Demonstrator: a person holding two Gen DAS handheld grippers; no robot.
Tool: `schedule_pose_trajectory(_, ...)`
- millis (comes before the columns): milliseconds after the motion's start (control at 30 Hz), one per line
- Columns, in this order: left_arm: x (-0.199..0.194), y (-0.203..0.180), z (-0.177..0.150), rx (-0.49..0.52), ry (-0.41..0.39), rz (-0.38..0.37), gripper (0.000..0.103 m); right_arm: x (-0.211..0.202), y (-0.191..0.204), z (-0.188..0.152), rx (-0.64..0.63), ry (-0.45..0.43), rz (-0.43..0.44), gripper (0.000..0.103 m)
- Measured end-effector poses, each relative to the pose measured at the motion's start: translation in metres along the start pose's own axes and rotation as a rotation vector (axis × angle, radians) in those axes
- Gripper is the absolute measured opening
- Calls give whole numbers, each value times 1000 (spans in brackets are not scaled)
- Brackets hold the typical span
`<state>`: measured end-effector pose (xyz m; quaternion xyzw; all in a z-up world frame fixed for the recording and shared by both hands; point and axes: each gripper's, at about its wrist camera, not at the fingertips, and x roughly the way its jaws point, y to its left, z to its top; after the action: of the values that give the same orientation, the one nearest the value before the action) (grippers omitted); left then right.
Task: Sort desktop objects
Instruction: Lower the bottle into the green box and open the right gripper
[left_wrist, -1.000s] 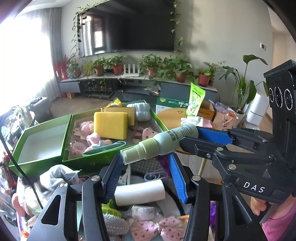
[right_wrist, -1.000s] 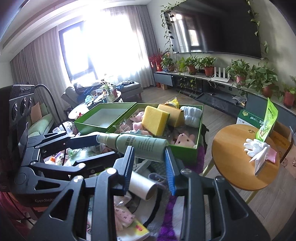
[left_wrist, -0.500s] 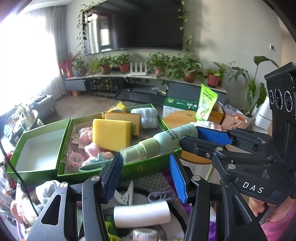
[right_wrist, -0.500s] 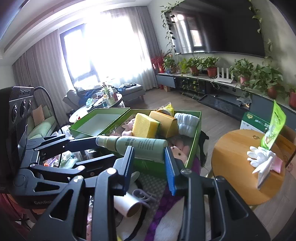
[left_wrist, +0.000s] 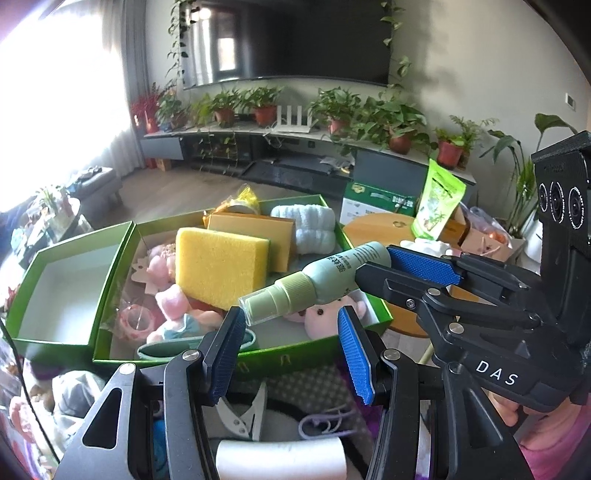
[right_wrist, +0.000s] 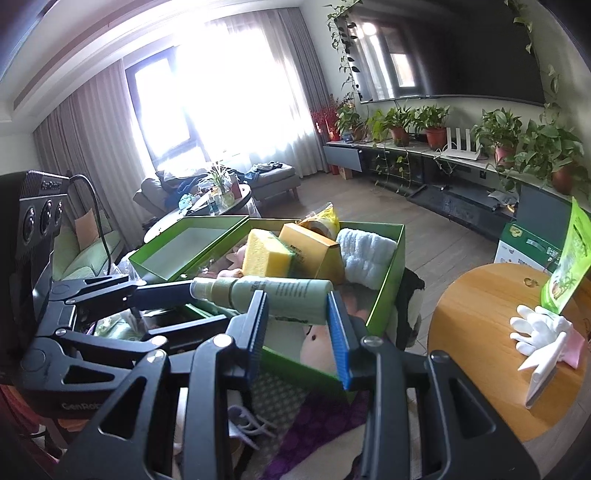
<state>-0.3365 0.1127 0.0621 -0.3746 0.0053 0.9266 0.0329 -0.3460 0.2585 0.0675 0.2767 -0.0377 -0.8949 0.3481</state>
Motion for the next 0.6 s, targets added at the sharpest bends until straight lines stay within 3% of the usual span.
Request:
schedule_pose_trajectory(300, 30, -3, -2, -16, 85, -5, 52, 28, -23, -1, 28, 5, 19, 34)
schedule_pose_trajectory(400, 41, -8, -7, -6, 128, -18, 52, 37, -28, 0, 32, 5, 12, 40)
schedule_pose_trajectory(600, 43, -4, -7, -12, 110, 2, 53, 50, -33, -1, 67, 13, 18, 40)
